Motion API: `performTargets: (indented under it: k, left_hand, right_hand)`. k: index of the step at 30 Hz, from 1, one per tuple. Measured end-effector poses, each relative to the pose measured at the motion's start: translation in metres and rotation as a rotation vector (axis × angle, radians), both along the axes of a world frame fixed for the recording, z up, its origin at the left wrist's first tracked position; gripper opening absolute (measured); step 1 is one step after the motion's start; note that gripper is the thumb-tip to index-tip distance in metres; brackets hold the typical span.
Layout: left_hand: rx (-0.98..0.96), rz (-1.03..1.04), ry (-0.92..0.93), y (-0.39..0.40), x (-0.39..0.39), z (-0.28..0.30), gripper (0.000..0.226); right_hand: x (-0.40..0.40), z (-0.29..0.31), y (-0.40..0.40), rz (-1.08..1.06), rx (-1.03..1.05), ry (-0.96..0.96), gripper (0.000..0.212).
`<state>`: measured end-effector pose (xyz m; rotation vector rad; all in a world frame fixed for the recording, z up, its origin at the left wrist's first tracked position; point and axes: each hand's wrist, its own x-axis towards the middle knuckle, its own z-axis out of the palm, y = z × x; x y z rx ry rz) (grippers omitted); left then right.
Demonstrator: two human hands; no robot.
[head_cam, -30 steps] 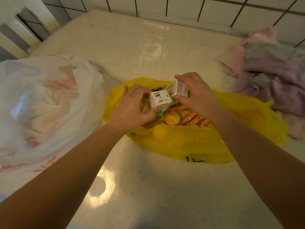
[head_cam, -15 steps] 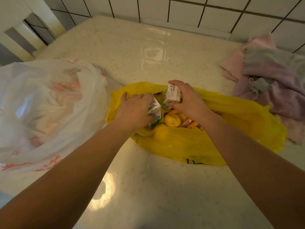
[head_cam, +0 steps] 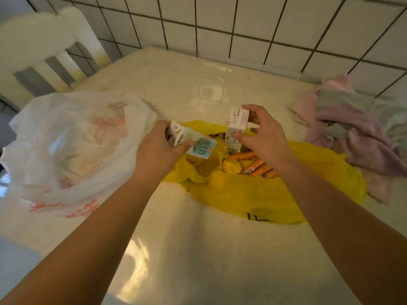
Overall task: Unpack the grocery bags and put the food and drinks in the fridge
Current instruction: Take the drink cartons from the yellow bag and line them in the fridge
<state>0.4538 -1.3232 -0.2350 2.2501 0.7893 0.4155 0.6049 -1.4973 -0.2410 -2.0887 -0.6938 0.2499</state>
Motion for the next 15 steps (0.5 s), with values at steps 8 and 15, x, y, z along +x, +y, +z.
performTargets:
  k: [8,15]
  left_hand:
    - [-0.025,0.324,-0.213,-0.007,-0.106,0.039,0.039]
    - [-0.069,0.619,-0.343,-0.007,-0.235,0.052,0.037]
  right_hand:
    - [-0.066,0.034,0.022,0.167,0.121,-0.02,0.063]
    - [-0.185,0.035,0.078,0.428,0.225,0.133,0.064]
